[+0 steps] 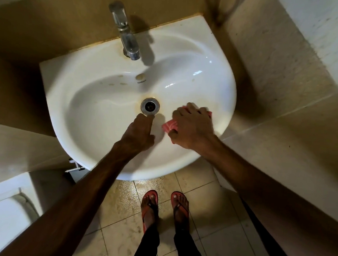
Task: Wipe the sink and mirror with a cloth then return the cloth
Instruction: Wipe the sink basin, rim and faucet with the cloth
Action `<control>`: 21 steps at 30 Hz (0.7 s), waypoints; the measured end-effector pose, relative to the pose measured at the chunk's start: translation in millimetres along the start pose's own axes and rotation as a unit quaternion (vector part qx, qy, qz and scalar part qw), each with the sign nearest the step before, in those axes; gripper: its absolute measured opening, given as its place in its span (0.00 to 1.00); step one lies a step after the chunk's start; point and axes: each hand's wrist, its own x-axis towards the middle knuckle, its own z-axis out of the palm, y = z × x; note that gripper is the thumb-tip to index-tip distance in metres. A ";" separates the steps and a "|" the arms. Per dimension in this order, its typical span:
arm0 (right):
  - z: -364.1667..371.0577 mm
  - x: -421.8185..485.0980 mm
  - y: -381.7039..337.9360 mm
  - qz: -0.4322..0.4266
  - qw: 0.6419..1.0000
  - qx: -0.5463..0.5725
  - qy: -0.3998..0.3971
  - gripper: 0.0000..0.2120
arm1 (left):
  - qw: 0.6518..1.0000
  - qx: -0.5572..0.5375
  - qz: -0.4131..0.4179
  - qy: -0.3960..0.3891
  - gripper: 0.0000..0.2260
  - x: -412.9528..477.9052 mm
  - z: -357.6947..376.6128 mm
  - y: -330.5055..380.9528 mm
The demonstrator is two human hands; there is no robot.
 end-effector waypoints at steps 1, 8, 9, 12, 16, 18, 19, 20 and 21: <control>-2.7 -11.2 3.4 0.024 0.999 -0.012 0.026 0.25 | 1.000 -0.005 0.001 0.000 0.29 -0.5 -0.3 0.0; 0.4 -64.4 -3.8 0.172 0.964 0.062 0.195 0.22 | 1.000 0.005 0.001 -0.014 0.25 2.3 -0.9 8.7; 3.2 -66.2 -10.7 0.199 0.952 0.089 0.213 0.23 | 1.000 0.004 0.002 -0.011 0.24 2.6 -0.6 8.4; 11.6 -66.0 -37.8 0.300 0.898 0.185 0.265 0.27 | 1.000 0.005 0.010 -0.013 0.23 4.4 0.1 4.9; 23.5 -71.7 -77.8 0.364 0.806 0.309 0.350 0.32 | 0.999 0.008 0.036 -0.028 0.22 7.8 0.1 -2.8; 28.0 -77.3 -100.4 0.379 0.773 0.358 0.362 0.33 | 0.999 0.002 0.041 -0.022 0.22 7.3 -0.8 -4.7; 29.9 -79.7 -111.4 0.389 0.759 0.379 0.359 0.34 | 0.999 0.004 0.047 -0.019 0.22 7.0 -0.7 -4.5; 31.9 -81.3 -123.3 0.399 0.748 0.396 0.352 0.35 | 0.998 0.009 0.052 -0.019 0.22 6.6 -1.1 -4.4; 33.4 -82.3 -135.3 0.407 0.739 0.408 0.347 0.36 | 0.998 0.014 0.057 -0.019 0.22 6.3 -1.2 -4.7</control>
